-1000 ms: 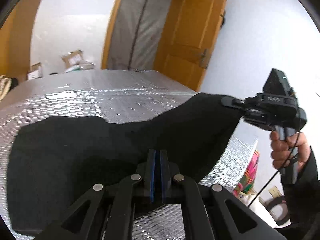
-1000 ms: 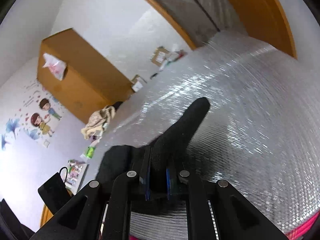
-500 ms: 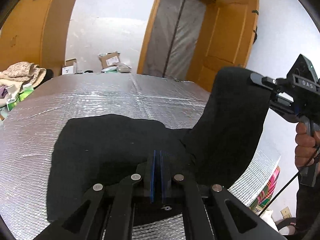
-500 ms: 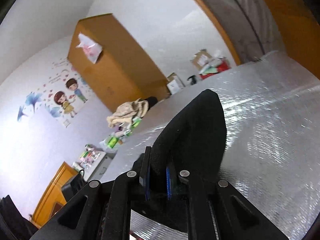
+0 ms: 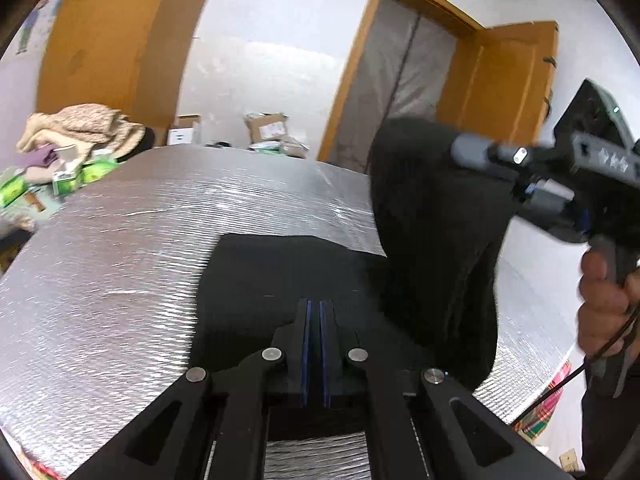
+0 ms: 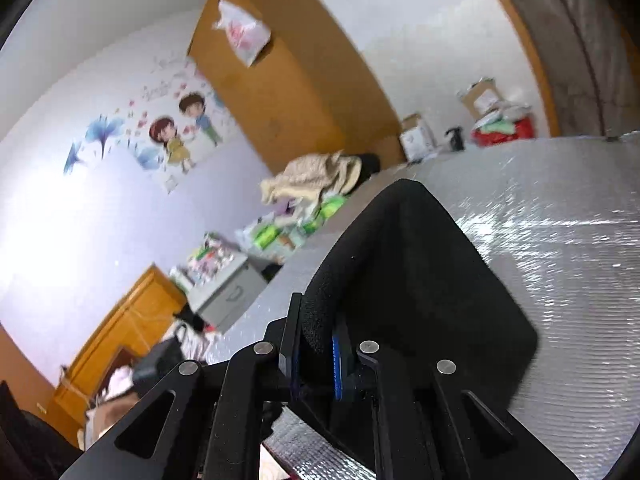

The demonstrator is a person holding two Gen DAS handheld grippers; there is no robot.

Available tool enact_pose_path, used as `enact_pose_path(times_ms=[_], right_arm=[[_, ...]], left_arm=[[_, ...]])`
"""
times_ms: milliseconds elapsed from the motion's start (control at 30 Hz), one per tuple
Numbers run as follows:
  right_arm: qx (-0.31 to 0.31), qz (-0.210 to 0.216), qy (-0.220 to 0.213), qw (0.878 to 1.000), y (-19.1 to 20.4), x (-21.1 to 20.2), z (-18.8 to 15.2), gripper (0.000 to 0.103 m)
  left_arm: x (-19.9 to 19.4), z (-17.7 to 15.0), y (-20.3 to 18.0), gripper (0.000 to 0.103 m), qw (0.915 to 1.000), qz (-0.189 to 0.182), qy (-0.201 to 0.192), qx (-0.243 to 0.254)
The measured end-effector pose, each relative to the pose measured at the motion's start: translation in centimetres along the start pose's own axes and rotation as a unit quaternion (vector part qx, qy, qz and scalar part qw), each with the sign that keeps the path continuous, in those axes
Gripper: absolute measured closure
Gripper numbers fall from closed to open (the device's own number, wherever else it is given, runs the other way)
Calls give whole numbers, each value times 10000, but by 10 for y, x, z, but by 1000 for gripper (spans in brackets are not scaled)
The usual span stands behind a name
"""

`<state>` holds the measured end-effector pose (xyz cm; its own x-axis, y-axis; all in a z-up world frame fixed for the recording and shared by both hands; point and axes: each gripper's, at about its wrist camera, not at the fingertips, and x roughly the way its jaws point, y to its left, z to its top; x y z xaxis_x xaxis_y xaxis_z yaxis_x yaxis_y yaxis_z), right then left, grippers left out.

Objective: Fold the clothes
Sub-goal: 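Grasp the sweatshirt end with the right tool and fold it over, then lay the folded end down with the right tool and open it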

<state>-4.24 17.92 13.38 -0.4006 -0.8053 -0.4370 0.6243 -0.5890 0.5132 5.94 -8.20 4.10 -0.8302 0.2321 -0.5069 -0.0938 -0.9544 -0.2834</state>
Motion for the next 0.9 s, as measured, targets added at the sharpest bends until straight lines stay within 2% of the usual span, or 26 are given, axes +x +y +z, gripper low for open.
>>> enact_pose_path(times_ms=[200,333,400,467,633,700,767,833,900], right_arm=[[-26,27,807,9967,7,78,-23,90],[2,-2,1386,9903,3,122,-46,86],[42,-2,1610,9869,0,133,-58,75],[-11,58,1649,9863,1,134,-65,70],[-294,353,1631,9855,11,111,-78,65],[-319,423,1577,9861,11,98,-83,64],[-293,405,1477,9878,7,84,-86,64],[-197,330,1340,9902,-1,70,-89,64],[-59,249,1214,9923,-11,60,-89,64]], left_arm=[[-23,-3,40,100,9983,408,-146,-385],[-27,-3,53,100,9971,535,-167,-508],[-27,-4,56,100,9971,518,-162,-527],[-26,-5,57,98,9973,457,-157,-553],[-20,-5,52,94,9980,156,-108,-610],[-16,-5,49,88,9980,-20,-36,-631],[-10,-5,46,76,9978,-128,77,-642],[-1,-5,42,68,9975,-209,195,-639],[8,-6,40,63,9967,-361,332,-642]])
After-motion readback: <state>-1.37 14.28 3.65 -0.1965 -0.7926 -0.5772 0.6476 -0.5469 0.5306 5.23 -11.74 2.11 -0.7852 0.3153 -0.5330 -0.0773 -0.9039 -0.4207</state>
